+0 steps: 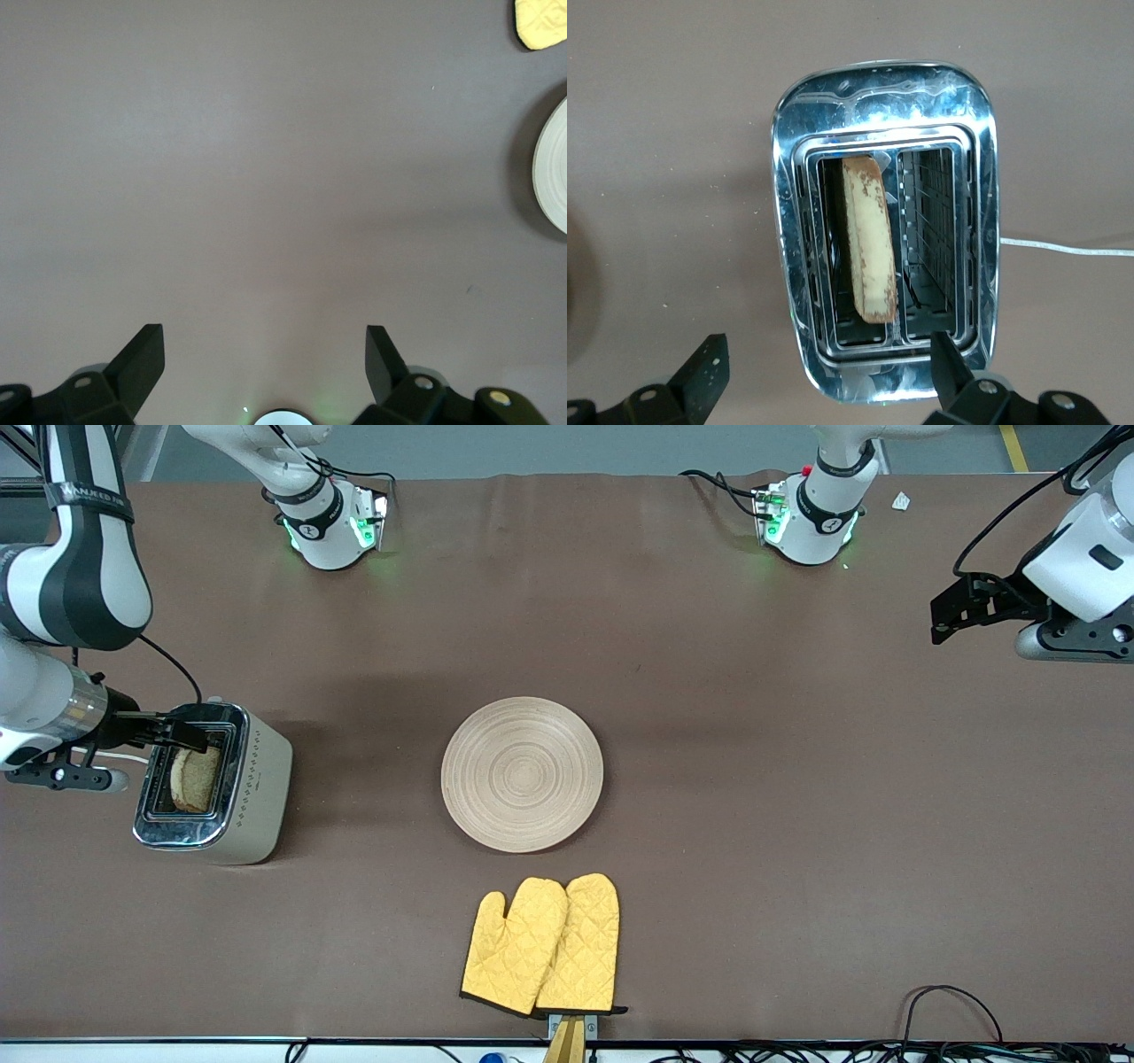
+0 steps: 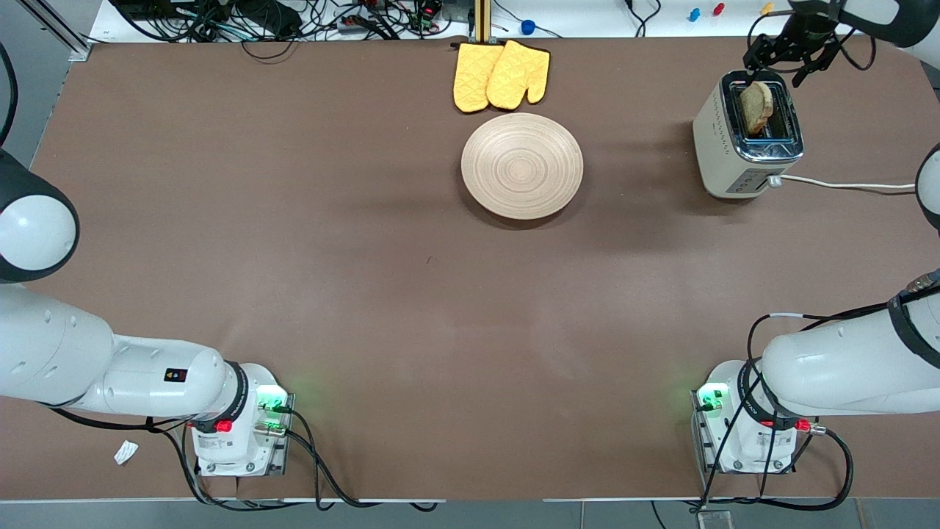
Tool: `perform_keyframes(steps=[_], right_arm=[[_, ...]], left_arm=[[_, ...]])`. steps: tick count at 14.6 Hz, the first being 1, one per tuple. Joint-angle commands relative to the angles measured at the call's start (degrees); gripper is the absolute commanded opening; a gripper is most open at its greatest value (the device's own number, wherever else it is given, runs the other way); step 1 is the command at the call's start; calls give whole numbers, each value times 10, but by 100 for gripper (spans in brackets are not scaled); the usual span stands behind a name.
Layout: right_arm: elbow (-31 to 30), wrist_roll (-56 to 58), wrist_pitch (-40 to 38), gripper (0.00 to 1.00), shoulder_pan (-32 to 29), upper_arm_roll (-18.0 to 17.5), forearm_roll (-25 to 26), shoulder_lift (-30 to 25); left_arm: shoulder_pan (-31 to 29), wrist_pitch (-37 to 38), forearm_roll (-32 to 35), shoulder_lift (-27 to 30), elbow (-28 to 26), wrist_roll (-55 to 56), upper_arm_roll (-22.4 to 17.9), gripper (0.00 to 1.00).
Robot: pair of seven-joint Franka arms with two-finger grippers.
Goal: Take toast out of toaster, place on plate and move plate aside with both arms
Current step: 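Lower the right gripper onto the toast slice in the toaster, then grasp the toast with the right gripper and lift it out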
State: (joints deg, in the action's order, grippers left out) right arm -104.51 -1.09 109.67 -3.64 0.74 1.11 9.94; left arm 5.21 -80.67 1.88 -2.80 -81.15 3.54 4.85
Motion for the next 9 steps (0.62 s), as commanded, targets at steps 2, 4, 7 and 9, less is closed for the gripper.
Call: perform_keyframes(steps=[2, 4, 7, 9], right_arm=[[-6, 13, 40, 100, -12, -5, 0, 29], [-6, 13, 55, 100, -13, -5, 0, 46], [-6, 11, 60, 34, -15, -6, -1, 54], [-6, 10, 60, 1, -19, -6, -1, 54]], left_arm=[[2, 13, 0, -5, 15, -5, 2, 100], [2, 13, 0, -5, 15, -5, 2, 100], [1, 13, 0, -5, 15, -6, 2, 100], [1, 13, -1, -5, 15, -7, 2, 100]])
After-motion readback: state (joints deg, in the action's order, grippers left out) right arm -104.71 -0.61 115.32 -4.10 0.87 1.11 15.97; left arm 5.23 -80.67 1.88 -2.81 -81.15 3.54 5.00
